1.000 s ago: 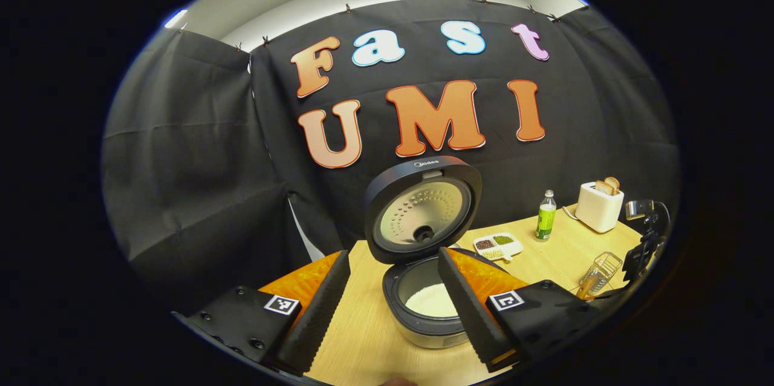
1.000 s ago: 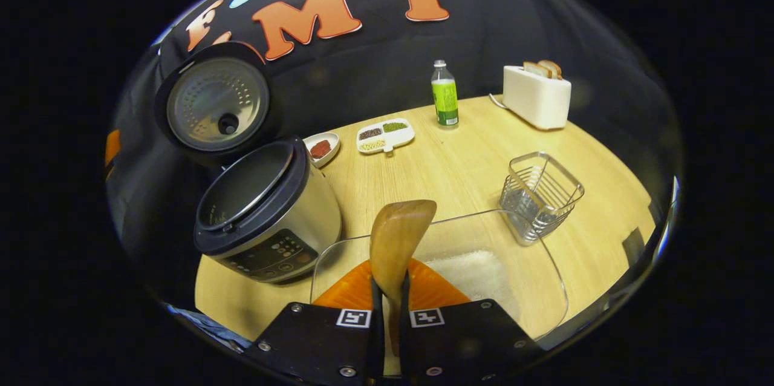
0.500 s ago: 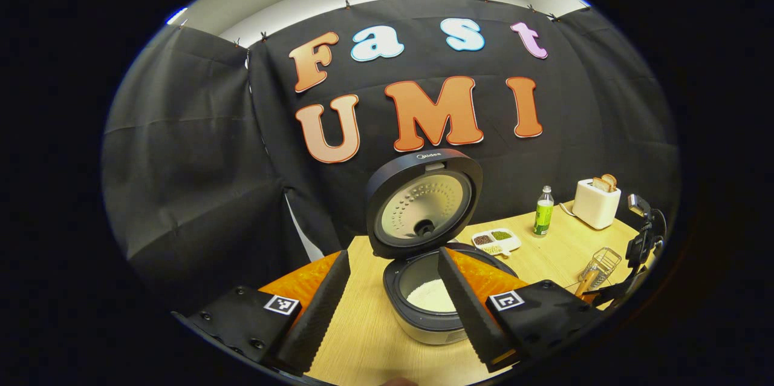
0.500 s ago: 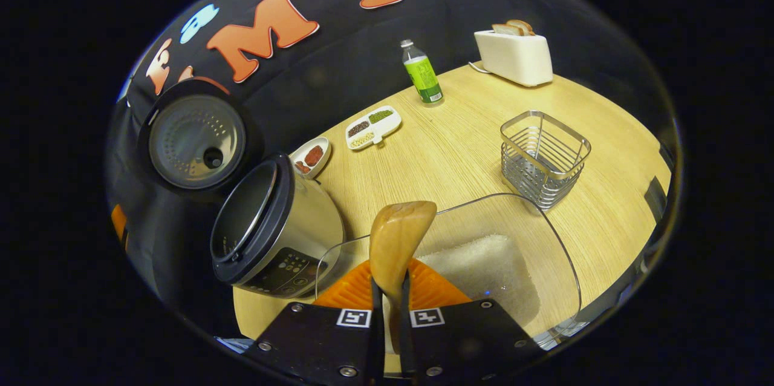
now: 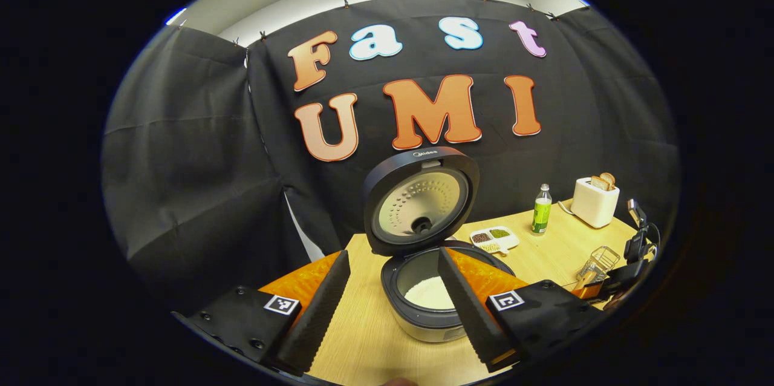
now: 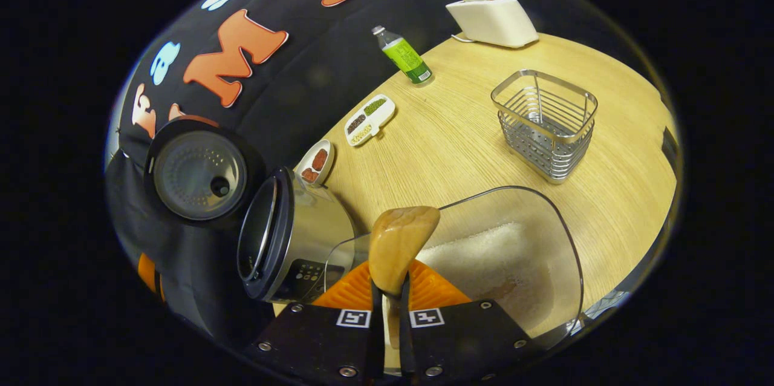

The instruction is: Close the left gripper, press the button to open the rice cooker; take a wooden spoon from the chopstick holder with the right hand, scoop a spoonful of rice and pour it into the rice cooker, then put the wooden spoon back into the chopstick holder.

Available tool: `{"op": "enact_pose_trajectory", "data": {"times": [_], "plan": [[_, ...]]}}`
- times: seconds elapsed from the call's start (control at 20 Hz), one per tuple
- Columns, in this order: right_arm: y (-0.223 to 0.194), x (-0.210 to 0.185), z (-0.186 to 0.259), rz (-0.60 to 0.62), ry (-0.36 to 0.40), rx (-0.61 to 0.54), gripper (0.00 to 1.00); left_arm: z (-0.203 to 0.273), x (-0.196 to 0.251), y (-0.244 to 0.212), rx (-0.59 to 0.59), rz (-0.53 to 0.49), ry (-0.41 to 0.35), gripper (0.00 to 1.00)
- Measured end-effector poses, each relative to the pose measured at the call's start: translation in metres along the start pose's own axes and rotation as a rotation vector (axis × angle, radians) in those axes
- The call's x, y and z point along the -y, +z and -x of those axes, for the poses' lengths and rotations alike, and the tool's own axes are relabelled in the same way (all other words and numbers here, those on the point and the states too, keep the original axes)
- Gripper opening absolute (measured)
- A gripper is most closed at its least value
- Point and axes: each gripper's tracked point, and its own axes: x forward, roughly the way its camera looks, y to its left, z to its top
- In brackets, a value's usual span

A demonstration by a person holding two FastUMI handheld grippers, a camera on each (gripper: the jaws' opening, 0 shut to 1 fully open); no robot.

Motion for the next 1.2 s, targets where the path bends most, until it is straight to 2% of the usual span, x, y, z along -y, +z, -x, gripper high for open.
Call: {"op": "enact_pose_trajectory", "data": {"times": [0.05, 0.1, 0.3, 0.7, 0.75, 0.9, 0.95, 1.0, 1.05, 1.15, 1.2], "plan": [[-0.001, -0.003, 0.001, -0.028, 0.023, -0.010, 0.10, -0.001, 0.000, 0.001, 0.000, -0.004, 0.002, 0.98], [-0.001, -0.001, -0.001, -0.045, 0.029, -0.018, 0.09, 0.000, 0.001, 0.001, 0.000, -0.008, 0.000, 0.91], [0.007, 0.004, 0.001, -0.120, 0.091, -0.029, 0.09, 0.004, 0.007, 0.003, 0.003, -0.031, -0.011, 0.90], [0.042, 0.018, 0.026, -0.170, 0.194, -0.007, 0.09, 0.007, 0.020, 0.014, 0.025, -0.028, -0.023, 0.90], [0.046, 0.021, 0.028, -0.170, 0.200, -0.003, 0.09, 0.008, 0.022, 0.016, 0.030, -0.030, -0.022, 0.98], [0.054, 0.031, 0.035, -0.182, 0.217, -0.001, 0.09, 0.011, 0.031, 0.023, 0.046, -0.035, -0.023, 0.98], [0.056, 0.033, 0.038, -0.190, 0.223, -0.001, 0.09, 0.012, 0.034, 0.024, 0.051, -0.034, -0.023, 0.90], [0.058, 0.032, 0.040, -0.207, 0.242, -0.002, 0.09, 0.013, 0.036, 0.025, 0.052, -0.034, -0.023, 0.90], [0.061, 0.033, 0.043, -0.214, 0.251, -0.003, 0.09, 0.014, 0.038, 0.027, 0.053, -0.034, -0.021, 0.98], [0.066, 0.032, 0.048, -0.229, 0.274, -0.002, 0.09, 0.013, 0.042, 0.028, 0.052, -0.029, -0.016, 0.98], [0.070, 0.031, 0.051, -0.242, 0.293, -0.002, 0.09, 0.014, 0.044, 0.030, 0.054, -0.026, -0.014, 0.90]]}}
